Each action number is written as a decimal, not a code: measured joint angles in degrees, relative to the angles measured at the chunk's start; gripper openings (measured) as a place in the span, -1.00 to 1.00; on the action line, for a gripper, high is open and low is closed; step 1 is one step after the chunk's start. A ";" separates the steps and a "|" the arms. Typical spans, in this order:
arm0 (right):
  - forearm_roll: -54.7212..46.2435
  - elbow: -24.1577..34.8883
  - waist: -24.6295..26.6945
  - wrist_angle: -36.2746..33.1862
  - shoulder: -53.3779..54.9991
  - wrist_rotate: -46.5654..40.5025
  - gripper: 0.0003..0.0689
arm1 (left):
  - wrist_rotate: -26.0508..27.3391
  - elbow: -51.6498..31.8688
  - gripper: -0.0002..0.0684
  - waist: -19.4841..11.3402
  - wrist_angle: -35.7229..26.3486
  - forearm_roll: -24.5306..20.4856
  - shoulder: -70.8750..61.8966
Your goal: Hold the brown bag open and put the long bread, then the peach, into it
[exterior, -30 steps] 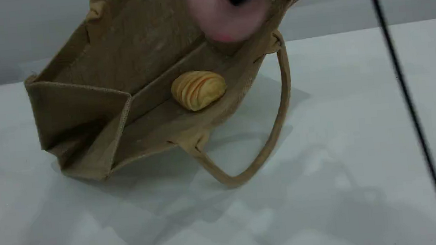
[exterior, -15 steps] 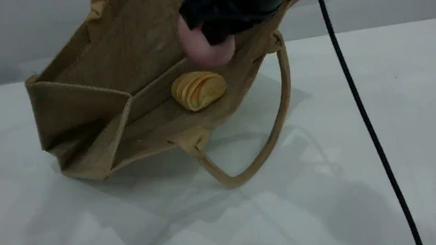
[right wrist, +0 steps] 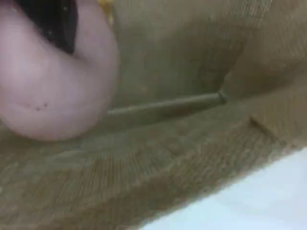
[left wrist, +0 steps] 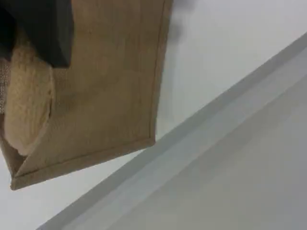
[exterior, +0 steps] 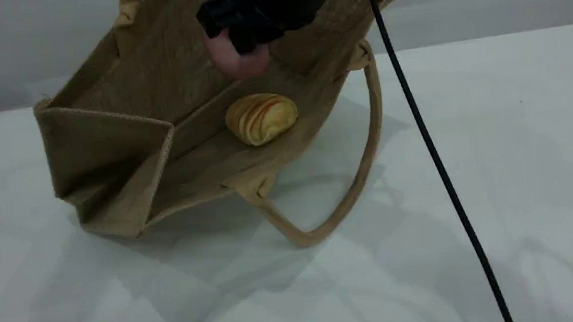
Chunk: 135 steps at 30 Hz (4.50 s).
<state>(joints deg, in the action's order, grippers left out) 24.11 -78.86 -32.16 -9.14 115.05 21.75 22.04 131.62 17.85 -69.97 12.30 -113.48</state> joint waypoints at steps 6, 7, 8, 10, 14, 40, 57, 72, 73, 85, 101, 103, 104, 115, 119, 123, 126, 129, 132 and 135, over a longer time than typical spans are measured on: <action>0.10 0.00 0.00 0.63 0.00 -0.05 0.07 | 0.00 0.00 -0.71 0.00 0.00 -0.05 0.00; 0.14 0.00 0.00 0.69 0.00 -0.11 0.19 | 0.00 0.00 -0.71 0.00 0.00 -0.05 0.00; 0.19 0.00 0.00 0.62 -0.12 -0.26 0.33 | 0.00 0.00 -0.71 0.00 0.00 -0.05 0.00; 0.19 0.00 0.00 0.44 -0.41 -0.23 0.54 | 0.00 0.00 -0.71 0.00 0.00 -0.05 0.00; 0.19 0.00 0.13 -1.01 -1.09 -0.23 0.73 | 0.00 0.00 -0.71 0.00 0.00 -0.11 0.00; -4.84 0.00 22.49 -22.09 -26.25 -2.26 0.70 | 0.05 0.00 -0.52 0.00 0.23 0.60 0.00; -7.22 -3.38 24.26 -27.64 -31.38 -2.21 0.70 | 0.16 0.05 0.79 0.00 -0.02 -0.13 2.25; -8.05 -3.99 24.26 -42.09 -52.62 -3.82 0.70 | -9.90 -0.07 0.68 0.00 -0.09 -3.98 11.96; -8.05 -3.99 24.26 -43.42 -54.01 -4.24 0.70 | -10.75 -0.07 0.68 0.00 -0.09 -4.64 13.03; -7.83 -3.93 24.14 -52.75 -73.10 -6.65 0.70 | -13.18 -5.64 0.68 0.00 -0.03 -6.29 28.17; -7.66 -1.96 24.14 -60.85 -88.66 -11.44 0.70 | -12.38 -45.56 0.68 0.00 -0.03 -6.23 65.14; -7.66 -0.25 24.14 -60.79 -90.87 -11.44 0.70 | -12.38 -50.20 0.68 0.00 0.04 -6.23 70.18; -7.66 0.83 24.14 -60.79 -92.17 -11.39 0.70 | -12.38 -52.64 0.68 0.00 -0.03 -6.23 72.89; -7.70 15.63 24.14 -60.85 -106.24 -11.28 0.70 | -12.44 -75.20 0.68 0.00 -0.04 -6.19 98.20; -7.77 20.95 24.14 -60.85 -109.39 -11.24 0.70 | -12.49 -82.95 0.68 0.00 -0.04 -4.42 103.82; -7.81 27.05 24.14 -60.79 -110.01 -11.01 0.70 | -12.49 -89.21 0.68 0.00 0.09 -4.19 104.94; -8.09 32.23 24.14 -60.73 -109.95 -10.17 0.70 | -12.49 -91.90 0.68 0.00 0.09 -4.24 104.94; -8.15 37.20 24.14 -57.50 -109.95 -9.06 0.70 | -12.49 -93.38 0.68 0.00 0.16 -4.24 104.94; -8.76 41.96 24.14 -55.03 -109.95 -8.54 0.70 | -12.49 -94.62 0.68 0.00 0.11 -4.66 104.94; -10.72 45.85 24.14 -54.76 -109.91 -8.49 0.70 | -12.49 -95.03 0.68 0.00 0.05 -4.66 104.94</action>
<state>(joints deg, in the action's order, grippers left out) 13.39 -33.01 -8.02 -63.90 5.14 13.26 9.55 36.58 17.85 -69.92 7.64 -8.54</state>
